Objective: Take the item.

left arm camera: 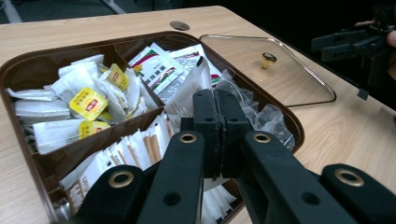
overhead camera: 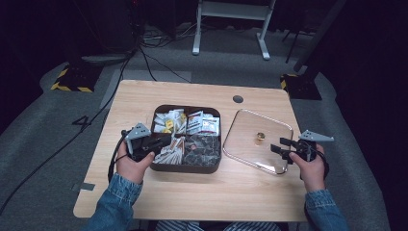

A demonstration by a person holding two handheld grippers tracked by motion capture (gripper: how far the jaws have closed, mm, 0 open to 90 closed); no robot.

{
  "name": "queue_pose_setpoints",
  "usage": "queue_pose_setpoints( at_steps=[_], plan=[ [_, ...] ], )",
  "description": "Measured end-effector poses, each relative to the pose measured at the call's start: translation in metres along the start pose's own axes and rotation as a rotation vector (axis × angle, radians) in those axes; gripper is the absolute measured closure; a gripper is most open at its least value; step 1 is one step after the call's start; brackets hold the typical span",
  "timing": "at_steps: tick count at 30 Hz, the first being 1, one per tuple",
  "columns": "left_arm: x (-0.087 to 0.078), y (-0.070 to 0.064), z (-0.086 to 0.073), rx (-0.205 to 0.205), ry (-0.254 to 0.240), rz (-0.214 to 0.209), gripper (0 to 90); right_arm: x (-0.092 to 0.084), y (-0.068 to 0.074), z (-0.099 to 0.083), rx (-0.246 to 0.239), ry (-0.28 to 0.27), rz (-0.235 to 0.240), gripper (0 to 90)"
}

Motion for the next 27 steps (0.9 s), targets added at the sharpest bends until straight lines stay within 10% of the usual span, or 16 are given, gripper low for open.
queue_pose_setpoints(
  at_steps=[27],
  plan=[
    [0.021, -0.093, -0.011, 0.177, 0.081, -0.229, 88.5, 0.001, 0.000, -0.001, 0.005, 0.000, 0.009, 35.6]
  ],
)
Point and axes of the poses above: each handheld gripper's, and its own axes: x roughly forward along the jaws, z roughly out of its top, y roughly to its left, the point moved 9 cm from there along x, roughly forward along the jaws, and after that the axes turned 3 degrees about z, right-handed, at the moved point
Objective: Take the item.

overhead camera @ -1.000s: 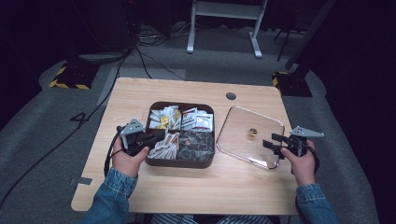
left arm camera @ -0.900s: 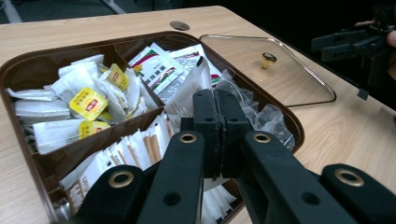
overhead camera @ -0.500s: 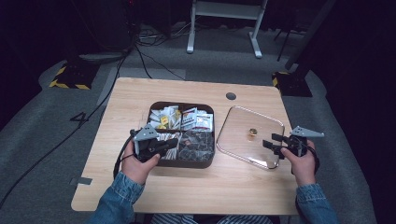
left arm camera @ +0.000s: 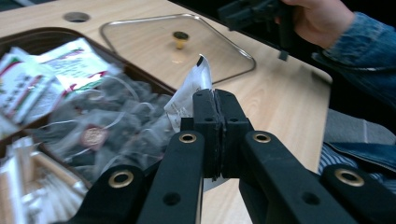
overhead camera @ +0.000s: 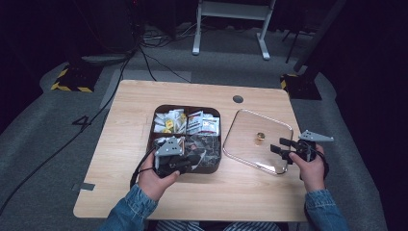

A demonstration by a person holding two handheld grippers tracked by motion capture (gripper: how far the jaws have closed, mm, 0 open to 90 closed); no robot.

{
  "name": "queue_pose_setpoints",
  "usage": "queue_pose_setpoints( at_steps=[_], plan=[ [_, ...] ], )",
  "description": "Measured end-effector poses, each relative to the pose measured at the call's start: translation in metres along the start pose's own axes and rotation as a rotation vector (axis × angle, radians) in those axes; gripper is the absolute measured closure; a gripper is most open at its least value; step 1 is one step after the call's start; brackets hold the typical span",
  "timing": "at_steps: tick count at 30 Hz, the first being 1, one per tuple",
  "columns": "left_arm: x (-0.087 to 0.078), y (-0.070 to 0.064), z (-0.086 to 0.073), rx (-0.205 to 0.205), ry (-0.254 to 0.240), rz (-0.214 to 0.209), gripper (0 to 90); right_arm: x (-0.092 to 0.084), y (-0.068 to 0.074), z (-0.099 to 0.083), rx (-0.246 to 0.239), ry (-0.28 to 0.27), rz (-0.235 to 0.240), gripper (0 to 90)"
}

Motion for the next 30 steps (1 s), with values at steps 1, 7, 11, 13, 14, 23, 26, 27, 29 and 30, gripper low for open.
queue_pose_setpoints(
  at_steps=[1, 7, 11, 13, 14, 23, 26, 27, 29, 30],
  plan=[
    [0.002, -0.003, -0.001, 0.007, 0.007, -0.011, 88.5, 0.000, 0.000, 0.000, 0.000, 0.000, -0.001, 35.5],
    [0.018, -0.013, -0.012, 0.021, 0.041, -0.041, 88.5, -0.001, -0.001, -0.001, 0.004, 0.003, -0.004, 35.5],
    [0.029, -0.017, -0.021, 0.029, 0.077, -0.065, 88.5, -0.001, -0.001, -0.001, 0.007, 0.001, -0.003, 35.5],
    [0.035, -0.019, -0.027, 0.026, 0.097, -0.080, 88.5, -0.001, -0.002, -0.001, 0.005, 0.002, -0.003, 35.5],
    [0.037, -0.019, -0.028, 0.024, 0.102, -0.086, 88.4, -0.001, -0.002, -0.001, 0.004, 0.003, -0.003, 35.5],
    [0.052, -0.025, -0.043, 0.031, 0.157, -0.114, 88.4, 0.001, -0.002, -0.003, 0.007, 0.011, 0.000, 35.3],
    [0.056, -0.029, -0.047, 0.035, 0.176, -0.128, 88.4, 0.001, -0.001, -0.003, 0.014, 0.010, 0.003, 35.3],
    [0.058, -0.031, -0.049, 0.042, 0.186, -0.134, 88.5, 0.001, -0.001, -0.003, 0.014, 0.011, 0.003, 35.3],
    [0.061, -0.032, -0.052, 0.042, 0.197, -0.135, 88.4, 0.001, -0.001, -0.003, 0.014, 0.010, 0.004, 35.2],
    [0.064, -0.032, -0.053, 0.044, 0.202, -0.135, 88.5, 0.001, -0.002, -0.003, 0.010, 0.013, 0.000, 35.3]
  ],
)
Point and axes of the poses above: each handheld gripper's, and its own axes: x roughly forward along the jaws, z roughly out of its top, y roughly to its left, the point moved 9 cm from there along x, roughly forward along the jaws, and after that the axes turned 3 degrees about z, right-handed, at the moved point
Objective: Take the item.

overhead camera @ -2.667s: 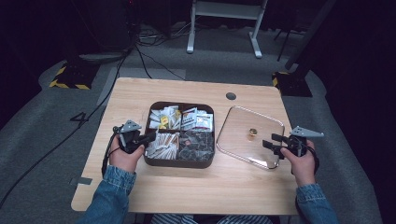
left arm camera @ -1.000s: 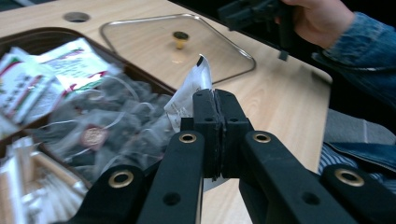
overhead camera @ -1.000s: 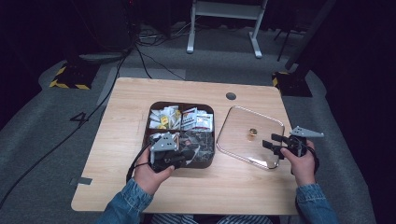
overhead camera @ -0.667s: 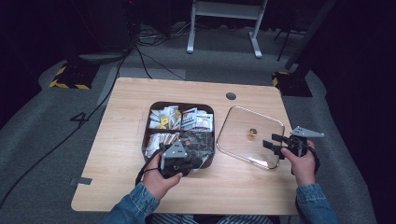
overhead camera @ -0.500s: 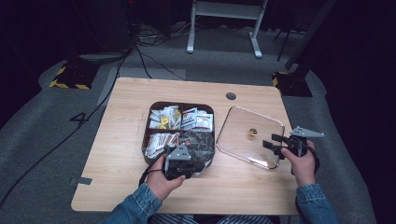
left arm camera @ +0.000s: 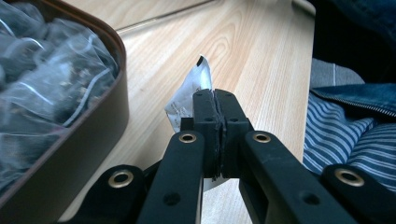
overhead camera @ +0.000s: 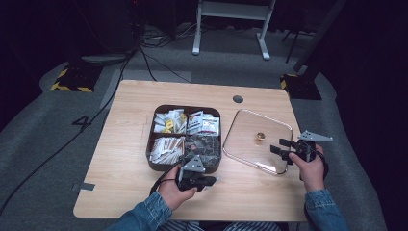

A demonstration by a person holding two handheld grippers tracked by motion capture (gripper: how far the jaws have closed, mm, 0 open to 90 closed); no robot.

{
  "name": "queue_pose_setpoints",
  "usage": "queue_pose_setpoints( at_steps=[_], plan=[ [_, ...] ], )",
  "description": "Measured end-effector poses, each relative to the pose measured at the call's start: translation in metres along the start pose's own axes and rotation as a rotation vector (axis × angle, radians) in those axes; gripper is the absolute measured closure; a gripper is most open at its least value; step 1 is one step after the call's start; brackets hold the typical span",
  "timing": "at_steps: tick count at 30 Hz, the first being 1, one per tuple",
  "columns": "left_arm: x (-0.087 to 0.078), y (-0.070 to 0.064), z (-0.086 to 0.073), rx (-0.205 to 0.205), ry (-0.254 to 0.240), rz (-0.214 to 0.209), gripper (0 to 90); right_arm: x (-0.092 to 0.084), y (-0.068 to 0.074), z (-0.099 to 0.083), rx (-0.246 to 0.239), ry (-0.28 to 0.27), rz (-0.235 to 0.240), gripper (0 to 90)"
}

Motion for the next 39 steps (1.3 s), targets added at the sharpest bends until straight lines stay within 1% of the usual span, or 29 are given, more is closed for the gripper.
queue_pose_setpoints(
  at_steps=[3, 10, 13, 17, 19, 20, 21, 22, 23, 24, 25, 28, 31, 34, 35, 37, 39],
  plan=[
    [0.007, 0.000, -0.004, 0.004, 0.028, -0.003, 88.5, 0.000, 0.000, 0.000, -0.002, 0.002, 0.001, 35.2],
    [0.018, -0.003, -0.011, 0.013, 0.071, -0.013, 88.4, 0.001, 0.000, -0.001, 0.003, 0.006, 0.004, 35.1],
    [0.021, -0.004, -0.013, 0.017, 0.084, -0.012, 88.4, 0.002, 0.000, -0.002, -0.005, 0.009, 0.002, 35.1],
    [0.023, -0.005, -0.014, 0.020, 0.089, -0.022, 88.3, 0.003, 0.001, -0.002, 0.003, 0.011, 0.006, 35.1],
    [0.024, -0.006, -0.014, 0.013, 0.089, -0.030, 87.1, 0.004, 0.002, -0.003, 0.000, 0.014, 0.007, 35.0],
    [0.023, -0.006, -0.015, 0.003, 0.094, -0.032, 84.2, 0.004, 0.001, -0.003, -0.003, 0.017, 0.005, 35.0],
    [0.024, -0.007, -0.014, -0.010, 0.086, -0.037, 78.8, 0.004, 0.001, -0.003, -0.002, 0.017, 0.004, 35.0],
    [0.024, -0.007, -0.014, -0.012, 0.082, -0.040, 74.9, 0.004, 0.001, -0.003, -0.003, 0.017, 0.004, 35.0],
    [0.023, -0.008, -0.013, -0.013, 0.076, -0.046, 73.3, 0.004, 0.001, -0.003, -0.003, 0.017, 0.004, 35.0],
    [0.022, -0.008, -0.012, -0.013, 0.070, -0.043, 71.6, 0.004, 0.002, -0.003, 0.001, 0.015, 0.006, 35.0],
    [0.020, -0.009, -0.010, -0.014, 0.063, -0.048, 71.2, 0.004, 0.001, -0.003, -0.002, 0.017, 0.004, 35.0],
    [0.017, -0.008, -0.007, -0.015, 0.045, -0.041, 69.0, 0.004, 0.001, -0.003, -0.004, 0.017, 0.004, 34.9],
    [0.013, -0.005, -0.005, -0.019, 0.028, -0.023, 66.8, 0.004, 0.001, -0.003, -0.003, 0.016, 0.004, 34.9],
    [0.008, -0.002, -0.003, -0.018, 0.012, 0.001, 62.7, 0.004, 0.002, -0.002, 0.002, 0.015, 0.006, 34.9],
    [0.006, -0.001, -0.002, -0.017, 0.006, 0.010, 61.4, 0.004, 0.001, -0.002, -0.005, 0.016, 0.004, 34.9],
    [0.001, 0.000, 0.000, -0.017, -0.003, 0.018, 58.9, 0.005, 0.002, -0.002, -0.003, 0.015, 0.005, 34.8],
    [-0.004, 0.000, 0.003, -0.019, -0.018, 0.023, 58.7, 0.006, 0.001, -0.002, -0.011, 0.017, 0.005, 34.8]
  ],
)
Point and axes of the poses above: each handheld gripper's, and its own axes: x roughly forward along the jaws, z roughly out of its top, y roughly to its left, the point moved 9 cm from there along x, roughly forward along the jaws, and after that the axes turned 3 degrees about z, right-handed, at the moved point
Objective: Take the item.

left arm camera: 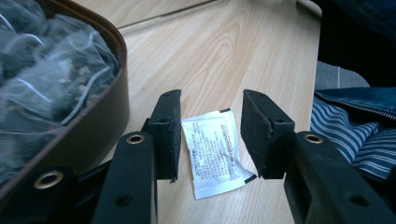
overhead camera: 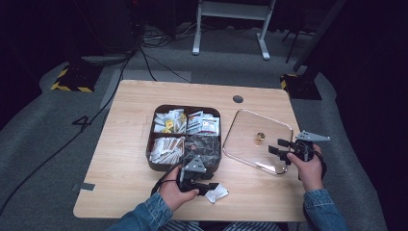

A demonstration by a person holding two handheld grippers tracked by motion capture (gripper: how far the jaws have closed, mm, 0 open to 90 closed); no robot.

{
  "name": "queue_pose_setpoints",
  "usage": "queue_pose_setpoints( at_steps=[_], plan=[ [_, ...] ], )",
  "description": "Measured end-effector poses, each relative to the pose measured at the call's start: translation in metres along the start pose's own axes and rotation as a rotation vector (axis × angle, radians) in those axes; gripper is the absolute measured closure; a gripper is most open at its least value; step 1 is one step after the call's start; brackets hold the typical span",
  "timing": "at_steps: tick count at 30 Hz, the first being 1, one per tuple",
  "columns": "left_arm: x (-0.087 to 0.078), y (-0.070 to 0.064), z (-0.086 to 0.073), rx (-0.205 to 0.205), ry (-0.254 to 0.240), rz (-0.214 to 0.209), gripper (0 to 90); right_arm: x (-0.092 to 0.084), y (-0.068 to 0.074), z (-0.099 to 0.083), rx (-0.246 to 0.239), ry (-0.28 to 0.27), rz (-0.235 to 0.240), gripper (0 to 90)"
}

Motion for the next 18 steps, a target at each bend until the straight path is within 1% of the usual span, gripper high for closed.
queue_pose_setpoints(
  at_steps=[1, 7, 9, 10, 12, 17, 18],
  plan=[
    [-0.002, 0.000, 0.001, -0.001, -0.005, 0.000, 58.4, 0.001, 0.000, 0.000, 0.007, 0.000, 0.002, 34.8],
    [-0.013, 0.003, 0.004, -0.013, -0.032, 0.020, 57.1, 0.006, 0.004, 0.003, 0.005, 0.002, 0.013, 34.7],
    [-0.015, 0.004, 0.005, -0.014, -0.041, 0.028, 56.7, 0.007, 0.004, 0.003, -0.005, 0.004, 0.013, 34.7],
    [-0.017, 0.004, 0.005, -0.012, -0.037, 0.032, 56.4, 0.007, 0.004, 0.003, -0.005, 0.006, 0.014, 34.7],
    [-0.019, 0.006, 0.006, -0.017, -0.045, 0.040, 56.3, 0.007, 0.004, 0.003, -0.005, 0.005, 0.015, 34.7],
    [-0.029, 0.009, 0.010, -0.029, -0.073, 0.058, 56.0, 0.006, 0.003, 0.005, -0.006, -0.004, 0.014, 34.7],
    [-0.032, 0.010, 0.009, -0.032, -0.080, 0.068, 56.0, 0.006, 0.004, 0.006, 0.002, -0.008, 0.016, 34.7]
  ],
)
Point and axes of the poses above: each handheld gripper's, and its own axes: x roughly forward along the jaws, z roughly out of its top, y roughly to its left, the point moved 9 cm from there along x, roughly forward along the jaws, and after that the axes turned 3 degrees about z, right-handed, at the moved point
